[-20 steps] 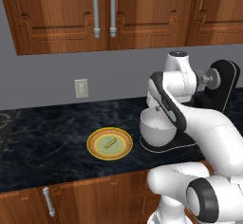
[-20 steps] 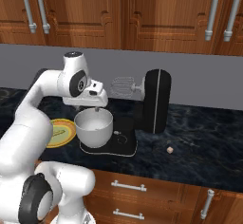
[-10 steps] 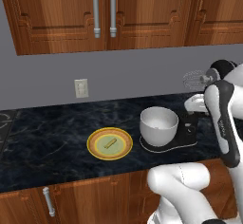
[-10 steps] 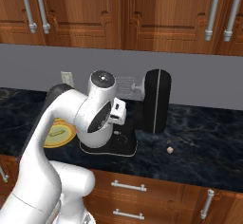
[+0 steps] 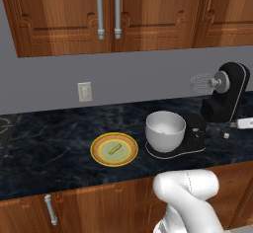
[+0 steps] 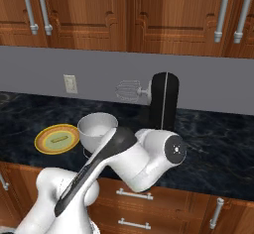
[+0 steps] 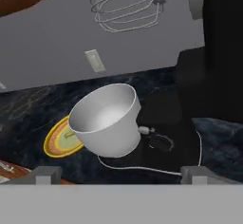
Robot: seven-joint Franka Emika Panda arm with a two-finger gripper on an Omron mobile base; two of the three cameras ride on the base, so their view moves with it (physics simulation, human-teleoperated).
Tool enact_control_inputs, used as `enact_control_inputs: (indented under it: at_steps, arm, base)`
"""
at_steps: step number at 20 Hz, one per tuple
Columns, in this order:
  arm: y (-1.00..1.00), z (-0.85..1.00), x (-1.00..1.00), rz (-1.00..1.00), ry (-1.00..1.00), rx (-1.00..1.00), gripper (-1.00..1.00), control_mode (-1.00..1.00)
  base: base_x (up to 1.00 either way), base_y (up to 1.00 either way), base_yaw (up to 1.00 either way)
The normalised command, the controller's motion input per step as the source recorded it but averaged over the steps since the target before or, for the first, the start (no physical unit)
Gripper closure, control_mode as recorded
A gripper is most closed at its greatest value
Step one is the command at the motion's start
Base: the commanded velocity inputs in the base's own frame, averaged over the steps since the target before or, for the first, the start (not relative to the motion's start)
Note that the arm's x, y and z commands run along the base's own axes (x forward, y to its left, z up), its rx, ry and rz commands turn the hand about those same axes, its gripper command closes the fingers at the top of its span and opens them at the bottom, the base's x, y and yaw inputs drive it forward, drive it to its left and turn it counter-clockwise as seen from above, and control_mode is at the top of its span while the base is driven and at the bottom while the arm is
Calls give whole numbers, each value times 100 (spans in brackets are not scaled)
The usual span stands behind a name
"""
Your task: Add butter and sugar cubes to the stand mixer bowl and then turn on the stand mixer to begin making frosting.
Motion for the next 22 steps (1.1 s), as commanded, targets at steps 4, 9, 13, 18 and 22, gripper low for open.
enact_control_inputs:
  at_steps: [4, 9, 13, 18, 22]
  arm:
    - [-89, -15, 0, 22, -33, 3, -100, -100]
    - [-72, -26, 5, 23, -27, 0, -100, -100]
    - [-52, -33, 25, 19, -13, -4, -100, -100]
    - [-20, -38, 41, 5, -2, -14, -100, -100]
    - [-10, -47, 34, 0, 0, -14, -100, -100]
  base:
    - [0, 0, 0]
    - [0, 0, 0]
    - [0, 0, 0]
    - [0, 0, 0]
    - [0, 0, 0]
